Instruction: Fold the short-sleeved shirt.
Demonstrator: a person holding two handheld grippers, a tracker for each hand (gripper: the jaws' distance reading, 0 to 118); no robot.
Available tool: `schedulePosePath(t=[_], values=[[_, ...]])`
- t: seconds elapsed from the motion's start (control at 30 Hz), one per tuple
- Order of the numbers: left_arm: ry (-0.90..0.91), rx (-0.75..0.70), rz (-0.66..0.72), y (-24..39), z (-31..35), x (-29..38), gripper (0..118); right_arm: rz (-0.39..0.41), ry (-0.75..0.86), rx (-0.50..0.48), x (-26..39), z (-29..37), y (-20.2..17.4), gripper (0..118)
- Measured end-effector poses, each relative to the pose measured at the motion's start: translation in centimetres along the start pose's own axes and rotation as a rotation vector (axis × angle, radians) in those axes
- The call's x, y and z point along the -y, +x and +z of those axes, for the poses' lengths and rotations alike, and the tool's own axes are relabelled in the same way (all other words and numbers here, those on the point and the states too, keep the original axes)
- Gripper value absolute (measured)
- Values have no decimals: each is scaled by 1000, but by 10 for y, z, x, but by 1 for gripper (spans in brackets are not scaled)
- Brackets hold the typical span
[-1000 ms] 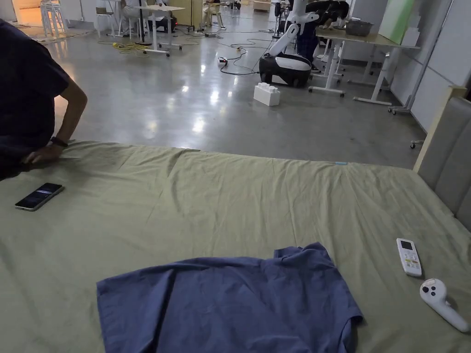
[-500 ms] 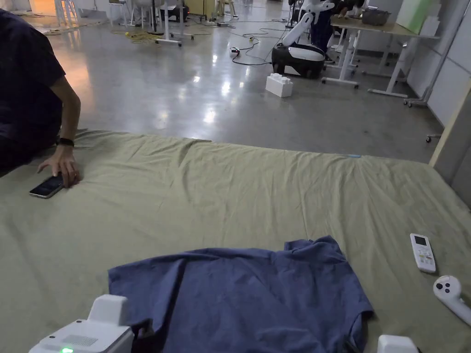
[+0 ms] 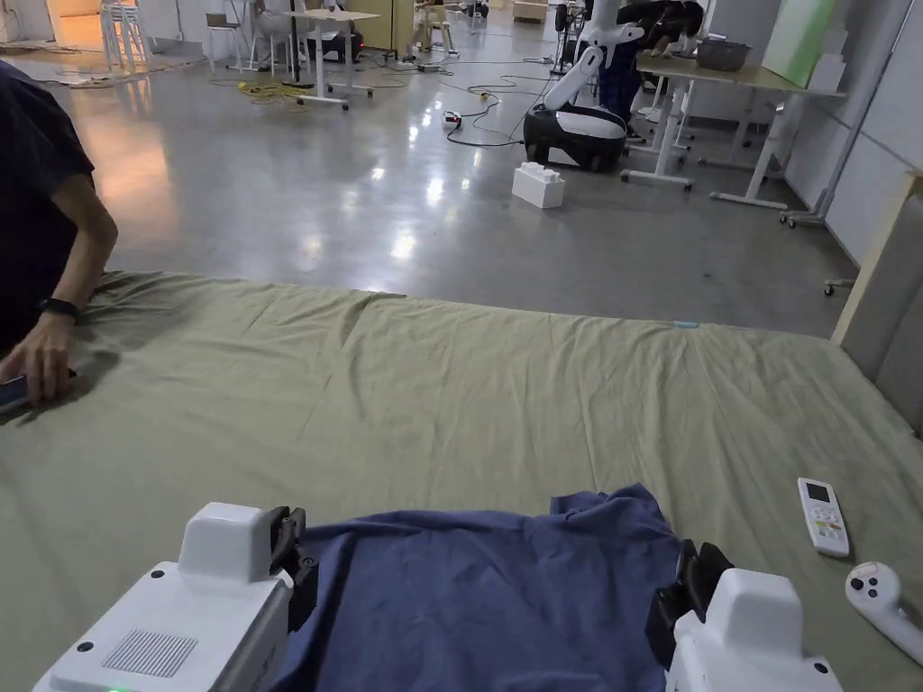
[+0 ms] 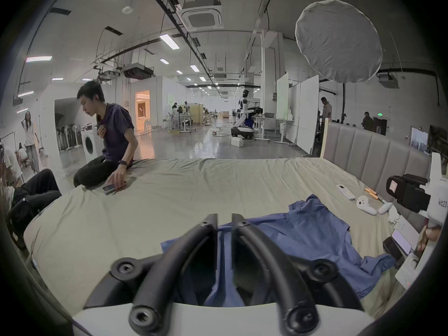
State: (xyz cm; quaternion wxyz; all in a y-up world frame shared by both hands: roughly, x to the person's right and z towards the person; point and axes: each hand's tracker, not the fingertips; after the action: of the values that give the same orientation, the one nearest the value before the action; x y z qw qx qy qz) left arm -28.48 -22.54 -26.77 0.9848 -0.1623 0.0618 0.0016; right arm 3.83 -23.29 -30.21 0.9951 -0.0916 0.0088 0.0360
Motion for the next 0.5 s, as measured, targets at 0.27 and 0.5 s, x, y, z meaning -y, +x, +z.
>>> schedulePosePath(t=[0.27,0.5], values=[[-60,12,43,-13,-6,8,0,-2,-29,-12,3,-13,-6,0],[-203,-26,158,-54,-55,16,0,38,-48,-36,11,-34,-12,0]])
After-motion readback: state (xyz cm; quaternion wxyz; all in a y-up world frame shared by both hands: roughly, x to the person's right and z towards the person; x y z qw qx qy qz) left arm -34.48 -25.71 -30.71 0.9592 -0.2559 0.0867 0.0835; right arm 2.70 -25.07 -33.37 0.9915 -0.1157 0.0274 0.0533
